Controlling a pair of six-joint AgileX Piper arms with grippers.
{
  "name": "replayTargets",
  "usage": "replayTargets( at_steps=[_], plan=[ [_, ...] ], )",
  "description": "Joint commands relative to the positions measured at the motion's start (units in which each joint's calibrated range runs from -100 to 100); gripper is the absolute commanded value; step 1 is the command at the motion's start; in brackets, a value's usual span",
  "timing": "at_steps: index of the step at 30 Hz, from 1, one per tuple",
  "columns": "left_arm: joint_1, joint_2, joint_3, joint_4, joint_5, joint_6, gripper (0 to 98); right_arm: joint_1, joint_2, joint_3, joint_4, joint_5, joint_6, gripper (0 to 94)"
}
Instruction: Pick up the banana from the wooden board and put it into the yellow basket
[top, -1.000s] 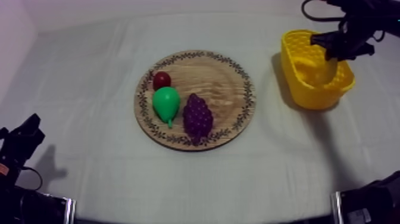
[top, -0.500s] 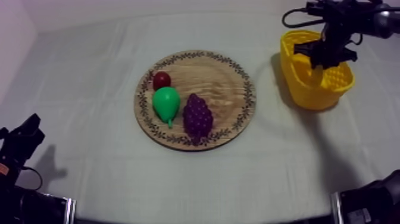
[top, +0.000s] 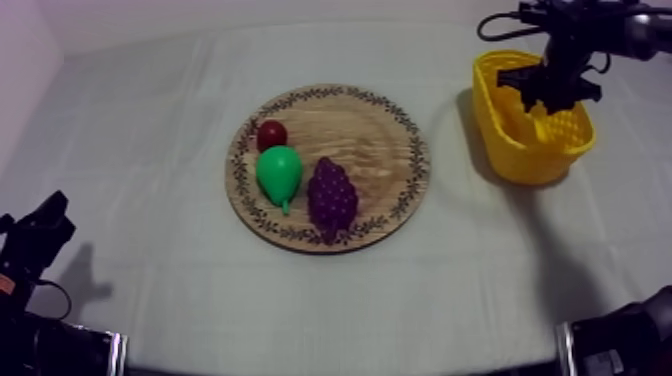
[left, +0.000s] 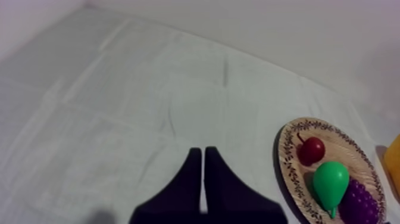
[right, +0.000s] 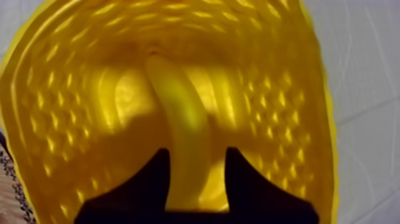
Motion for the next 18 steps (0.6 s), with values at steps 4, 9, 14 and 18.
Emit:
replayTargets(
  at_steps=[4, 9, 14, 18],
  plan=[
    [0.0, 0.0, 0.0, -0.01, 0.0, 0.0, 0.1, 0.1, 0.1, 0.5, 0.1, -0.2, -0.5, 41.9],
    [0.0, 0.0, 0.0, -0.01, 0.0, 0.0, 0.1, 0.7, -0.2, 1.6, 0.2, -1.8, -0.4, 45.5],
    [0.0, 0.0, 0.0, -0.01, 0.0, 0.0, 0.1, 1.2, -0.6, 2.4, 0.8, -3.1, -0.5, 44.4],
    [0.0, 0.0, 0.0, -0.01, 0.0, 0.0, 0.1, 0.9, -0.5, 1.9, 1.4, -2.7, 0.0, 38.2]
  ],
)
